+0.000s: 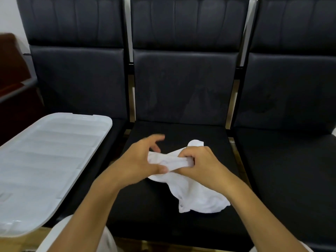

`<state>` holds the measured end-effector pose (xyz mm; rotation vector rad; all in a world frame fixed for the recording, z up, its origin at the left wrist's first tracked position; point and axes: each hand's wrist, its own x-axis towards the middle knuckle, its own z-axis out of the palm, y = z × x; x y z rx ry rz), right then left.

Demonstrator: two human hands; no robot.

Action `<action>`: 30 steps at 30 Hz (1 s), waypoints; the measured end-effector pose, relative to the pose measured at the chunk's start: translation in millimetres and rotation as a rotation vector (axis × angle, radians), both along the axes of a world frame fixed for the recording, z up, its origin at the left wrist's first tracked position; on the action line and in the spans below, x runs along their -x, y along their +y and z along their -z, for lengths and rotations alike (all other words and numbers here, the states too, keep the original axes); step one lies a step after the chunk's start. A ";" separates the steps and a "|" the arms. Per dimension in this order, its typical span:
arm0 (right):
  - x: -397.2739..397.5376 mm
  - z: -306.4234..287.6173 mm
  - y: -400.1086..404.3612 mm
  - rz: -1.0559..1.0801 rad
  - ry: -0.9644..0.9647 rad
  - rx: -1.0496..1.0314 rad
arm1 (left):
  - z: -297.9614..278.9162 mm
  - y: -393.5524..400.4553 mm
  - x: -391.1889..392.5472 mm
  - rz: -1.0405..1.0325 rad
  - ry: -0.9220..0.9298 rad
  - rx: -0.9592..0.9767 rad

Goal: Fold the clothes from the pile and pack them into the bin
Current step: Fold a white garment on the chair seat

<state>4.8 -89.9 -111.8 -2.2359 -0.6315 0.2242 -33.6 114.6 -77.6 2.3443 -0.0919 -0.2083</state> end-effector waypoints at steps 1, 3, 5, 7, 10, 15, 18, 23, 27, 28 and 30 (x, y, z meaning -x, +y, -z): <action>0.6 -2.7 -1.7 -0.037 0.058 0.021 | -1.2 5.3 1.5 0.016 0.030 -0.057; 5.1 -6.9 -2.5 -0.190 0.199 0.075 | -3.7 12.4 4.0 0.037 0.047 -0.191; 12.6 -11.1 -2.1 -0.344 0.347 0.038 | -10.5 14.6 9.3 0.084 0.059 -0.232; 16.8 -14.2 -0.8 -0.405 0.479 -0.104 | -19.6 15.6 15.3 0.216 0.120 -0.068; 19.7 -17.5 3.5 -0.468 0.673 -0.316 | -40.2 14.9 27.8 0.464 0.235 0.372; 14.7 -22.7 2.1 -0.433 0.575 -0.296 | -31.8 37.2 25.5 0.511 0.169 0.571; 2.8 -19.8 -5.3 -0.182 0.303 -0.291 | -24.6 56.4 23.9 0.494 0.178 0.579; -18.0 -11.1 -23.9 0.072 0.062 -0.200 | -20.3 79.7 24.8 0.422 0.184 0.611; -12.0 -29.5 -46.7 -0.184 0.352 -0.073 | -21.7 97.0 27.4 0.189 0.023 0.634; -7.9 -35.9 -52.7 -0.312 0.501 -0.142 | -23.2 99.2 27.0 0.107 -0.047 0.659; 5.3 -45.2 -49.1 -0.460 0.700 -0.330 | -27.6 98.4 26.8 0.015 -0.139 0.712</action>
